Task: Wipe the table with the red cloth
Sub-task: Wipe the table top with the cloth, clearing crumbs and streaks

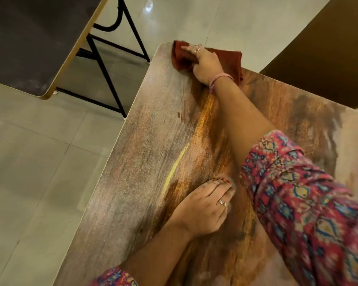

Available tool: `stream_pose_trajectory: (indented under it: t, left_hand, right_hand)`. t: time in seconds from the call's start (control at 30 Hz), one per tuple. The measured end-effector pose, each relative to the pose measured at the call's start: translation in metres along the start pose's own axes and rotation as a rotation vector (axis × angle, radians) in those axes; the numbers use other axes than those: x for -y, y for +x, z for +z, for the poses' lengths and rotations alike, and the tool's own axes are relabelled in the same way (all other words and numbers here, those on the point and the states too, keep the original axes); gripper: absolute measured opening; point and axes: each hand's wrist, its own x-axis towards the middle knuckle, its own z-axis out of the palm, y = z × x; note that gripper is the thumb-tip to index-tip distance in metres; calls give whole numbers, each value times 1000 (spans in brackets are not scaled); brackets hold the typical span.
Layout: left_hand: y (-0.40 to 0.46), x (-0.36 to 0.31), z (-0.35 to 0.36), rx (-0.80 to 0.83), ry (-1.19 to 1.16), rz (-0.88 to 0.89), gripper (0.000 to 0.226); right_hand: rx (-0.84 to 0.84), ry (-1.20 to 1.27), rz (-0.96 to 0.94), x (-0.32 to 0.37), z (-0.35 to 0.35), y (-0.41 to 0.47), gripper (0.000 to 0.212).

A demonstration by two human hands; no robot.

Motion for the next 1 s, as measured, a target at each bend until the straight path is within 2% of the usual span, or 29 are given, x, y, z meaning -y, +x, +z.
stream_pose_trajectory:
  t: [0.1,0.23,0.33,0.4,0.53,0.63,0.73,0.87,1.0]
  left_hand:
    - [0,-1,-2,0,9,-7,42]
    - [1,-1,-3,-28,38,-16,41]
    - [2,-1,-5,-40,43,3,34]
    - [2,-1,-5,-30,33,1,35]
    - [3,1,-6,29,47,-6,44]
    - [2,-4,-11,63,71,13,41]
    - [-7,-10,-25,85,107,67,39]
    - [-47,-24,-48,-9,26,72,26]
    - [-102,-39,-61,-73,-169,-118,22]
  right_hand:
    - [40,17,-97,-3,5,-33,70]
    - [179,122,-237,-17,22,-165,75]
    - [265,161,-255,-30,27,-236,82]
    - [276,187,-233,-30,23,-233,82]
    - [146,116,-187,-20,19,-157,69]
    - [75,59,-130,-10,21,-113,63]
    - [67,1,-126,-3,28,-124,59]
    - [117,73,-176,-4,45,-222,62]
    - [147,146,-163,0,72,-364,68]
